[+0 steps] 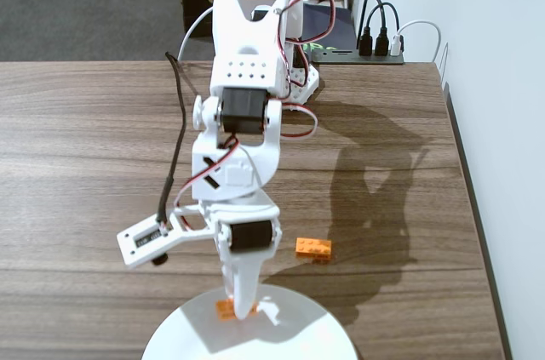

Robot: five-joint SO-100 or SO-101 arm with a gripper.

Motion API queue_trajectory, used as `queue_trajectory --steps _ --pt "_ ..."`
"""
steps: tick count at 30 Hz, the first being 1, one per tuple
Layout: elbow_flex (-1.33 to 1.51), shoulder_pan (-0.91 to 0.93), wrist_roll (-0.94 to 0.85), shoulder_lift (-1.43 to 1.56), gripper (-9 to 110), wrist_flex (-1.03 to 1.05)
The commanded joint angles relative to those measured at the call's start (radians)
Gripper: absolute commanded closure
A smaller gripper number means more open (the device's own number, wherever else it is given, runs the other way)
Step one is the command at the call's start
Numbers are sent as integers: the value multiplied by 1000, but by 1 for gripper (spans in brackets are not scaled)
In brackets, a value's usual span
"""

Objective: Grasp a lego block and put it on the plate.

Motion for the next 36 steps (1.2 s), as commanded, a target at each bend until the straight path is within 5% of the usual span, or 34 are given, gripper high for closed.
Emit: queue_trajectory --steps 1,36 --pt "-61 -9 11 -9 97 3" --pt "-71 -23 72 57 90 103"
